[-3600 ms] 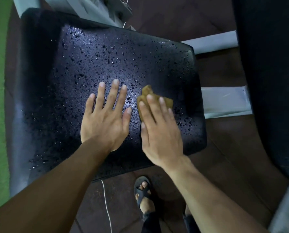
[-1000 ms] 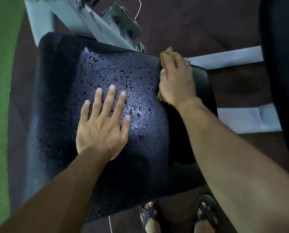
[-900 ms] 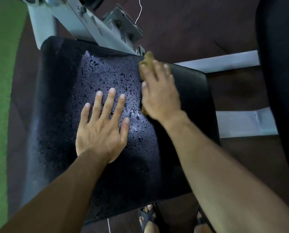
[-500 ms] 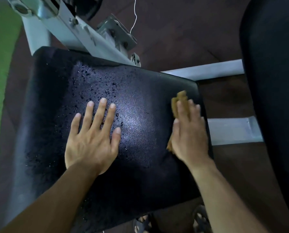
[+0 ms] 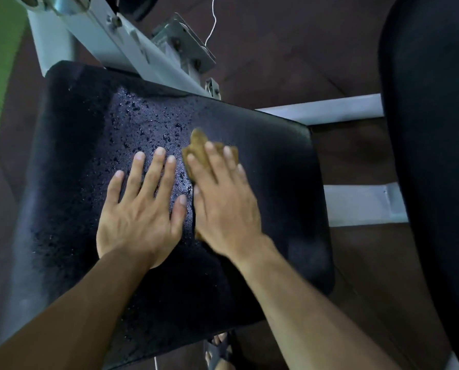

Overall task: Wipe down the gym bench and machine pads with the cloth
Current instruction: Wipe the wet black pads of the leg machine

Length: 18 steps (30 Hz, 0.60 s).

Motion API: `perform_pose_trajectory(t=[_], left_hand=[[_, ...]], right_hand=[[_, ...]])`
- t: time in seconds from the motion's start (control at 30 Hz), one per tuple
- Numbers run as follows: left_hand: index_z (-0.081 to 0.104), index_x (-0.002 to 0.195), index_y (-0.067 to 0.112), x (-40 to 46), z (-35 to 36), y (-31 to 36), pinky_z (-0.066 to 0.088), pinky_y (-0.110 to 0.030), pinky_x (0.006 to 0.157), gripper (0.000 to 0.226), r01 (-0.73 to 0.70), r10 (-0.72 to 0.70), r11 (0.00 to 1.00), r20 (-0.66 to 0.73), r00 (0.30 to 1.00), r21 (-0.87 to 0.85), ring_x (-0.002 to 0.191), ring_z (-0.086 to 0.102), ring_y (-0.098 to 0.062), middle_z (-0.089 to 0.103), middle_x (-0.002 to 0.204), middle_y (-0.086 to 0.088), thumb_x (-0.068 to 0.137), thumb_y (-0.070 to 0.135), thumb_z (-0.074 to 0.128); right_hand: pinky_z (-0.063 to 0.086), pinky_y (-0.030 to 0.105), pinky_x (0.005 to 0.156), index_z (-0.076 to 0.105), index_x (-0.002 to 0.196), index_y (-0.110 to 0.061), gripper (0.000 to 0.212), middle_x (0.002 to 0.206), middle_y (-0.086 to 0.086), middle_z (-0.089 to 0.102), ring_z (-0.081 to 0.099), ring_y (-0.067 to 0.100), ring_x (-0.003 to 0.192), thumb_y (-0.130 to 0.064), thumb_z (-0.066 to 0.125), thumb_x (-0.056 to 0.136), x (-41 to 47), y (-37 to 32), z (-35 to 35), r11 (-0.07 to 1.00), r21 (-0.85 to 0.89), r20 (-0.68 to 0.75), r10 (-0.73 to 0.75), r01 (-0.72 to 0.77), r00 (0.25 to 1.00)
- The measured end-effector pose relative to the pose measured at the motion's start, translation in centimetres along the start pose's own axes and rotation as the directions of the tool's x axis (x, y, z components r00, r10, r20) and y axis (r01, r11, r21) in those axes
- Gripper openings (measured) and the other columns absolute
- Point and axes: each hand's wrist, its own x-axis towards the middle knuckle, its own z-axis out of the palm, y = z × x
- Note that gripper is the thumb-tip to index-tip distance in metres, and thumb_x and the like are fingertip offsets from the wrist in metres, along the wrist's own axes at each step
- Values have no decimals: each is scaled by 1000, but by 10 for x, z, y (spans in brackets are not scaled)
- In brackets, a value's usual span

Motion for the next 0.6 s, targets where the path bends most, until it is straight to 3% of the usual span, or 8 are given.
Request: perform_pose_trajectory(t=[0.1,0.23,0.43,0.5,0.6], left_hand=[[11,155,20,0,-2,0,14,-46,116,65,-2,2,1000,1,1000,0,149,9,-23,7,163,2,98,50,12],[6,155,22,-2,0,-1,12,-46,118,65,-4,3,1000,2,1000,7,149,4,-22,3,163,2,98,52,8],[2,155,22,-1,1,-1,10,-46,119,64,-13,13,1000,-25,1000,7,149,2,-23,1,163,2,99,52,5],[2,155,23,-3,1,-1,9,-46,119,64,-11,11,1000,-32,999,7,149,2,-22,1,163,2,99,52,5],[1,154,23,-4,2,1,7,-45,119,63,-29,30,999,-46,999,15,149,-1,-22,-1,163,2,99,51,6]], right_hand=[[19,45,118,29,149,-31,56,162,1,16,9,26,150,-29,42,95,-58,14,-2,999,-40,58,20,-18,998],[24,51,116,30,150,-28,58,161,5,21,16,27,148,-29,36,92,-88,69,-17,957,-148,-10,252,-251,968],[18,49,117,31,150,-23,55,160,10,21,17,36,146,-31,32,95,-25,102,-24,858,-8,-140,508,-514,850],[22,50,115,37,146,-21,54,156,16,29,24,41,142,-29,35,93,-3,84,-17,886,-46,-184,447,-462,875],[25,53,114,39,145,-21,54,154,15,33,28,41,140,-30,40,92,-3,45,-4,958,-111,-160,245,-264,956]])
